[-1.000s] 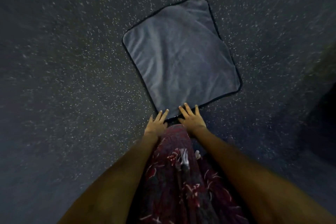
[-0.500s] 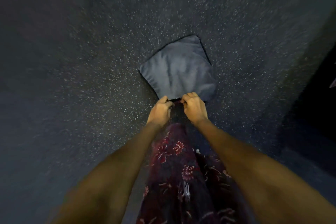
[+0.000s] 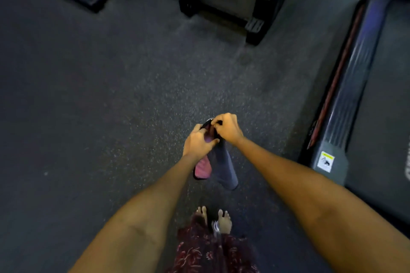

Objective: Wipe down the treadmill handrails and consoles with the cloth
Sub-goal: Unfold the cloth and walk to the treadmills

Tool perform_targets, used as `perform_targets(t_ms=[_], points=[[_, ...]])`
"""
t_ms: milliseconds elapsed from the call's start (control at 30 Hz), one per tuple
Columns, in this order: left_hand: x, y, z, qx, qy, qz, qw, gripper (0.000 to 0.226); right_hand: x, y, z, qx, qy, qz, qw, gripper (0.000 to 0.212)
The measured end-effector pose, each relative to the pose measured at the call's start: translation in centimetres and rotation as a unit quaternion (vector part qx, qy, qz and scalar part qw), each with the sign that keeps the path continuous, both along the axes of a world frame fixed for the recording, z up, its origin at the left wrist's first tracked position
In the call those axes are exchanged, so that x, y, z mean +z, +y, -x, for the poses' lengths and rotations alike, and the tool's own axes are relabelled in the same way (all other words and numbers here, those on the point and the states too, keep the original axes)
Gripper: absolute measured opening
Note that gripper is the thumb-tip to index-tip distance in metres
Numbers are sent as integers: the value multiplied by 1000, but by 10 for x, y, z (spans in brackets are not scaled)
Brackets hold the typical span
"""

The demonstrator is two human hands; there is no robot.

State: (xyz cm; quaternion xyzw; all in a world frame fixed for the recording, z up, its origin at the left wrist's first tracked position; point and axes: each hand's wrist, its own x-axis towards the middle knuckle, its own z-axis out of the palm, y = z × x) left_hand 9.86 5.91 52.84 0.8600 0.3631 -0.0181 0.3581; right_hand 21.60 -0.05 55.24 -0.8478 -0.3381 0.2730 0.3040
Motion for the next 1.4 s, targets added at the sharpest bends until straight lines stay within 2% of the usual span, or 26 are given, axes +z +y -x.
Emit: perform_targets(t_ms=[133, 267, 567, 667, 733, 800, 900, 1000, 1100, 1200, 1267, 1400], points=[[68, -4, 10, -20, 5, -40, 999, 43, 86, -8, 7, 13, 5, -22, 1000, 28], [123, -5, 18, -49, -31, -56, 997, 35, 154, -15, 11, 58, -10, -17, 998, 32], [211, 8, 27, -96, -91, -92, 987, 35, 249, -9, 35, 45, -95, -39, 994, 32], [234, 21, 37, -115, -99, -111, 982, 27, 264, -6, 45, 89, -161, -15, 983, 27], [246, 32, 44, -112, -117, -117, 980, 24, 269, -8, 52, 154, -203, 43, 966, 22], [256, 41, 51, -121, -136, -127, 975, 22, 271, -13, 62, 201, -238, 109, 944, 31], [265, 50, 62, -187, -127, -167, 960, 27, 279, -17, 72, 181, -264, 74, 944, 28], [271, 57, 72, -234, -80, -212, 945, 36, 293, -22, 73, 155, -275, 21, 949, 23], [278, 61, 75, -284, -39, -248, 926, 39, 298, -29, 71, 164, -323, 79, 929, 24], [290, 56, 70, -328, -43, -262, 906, 36, 299, -30, 77, 186, -375, 158, 895, 33], [295, 51, 68, -340, -68, -257, 902, 35, 296, -28, 84, 193, -363, 152, 899, 42], [301, 50, 68, -361, -77, -265, 891, 36, 297, -30, 89, 177, -373, 122, 903, 30]])
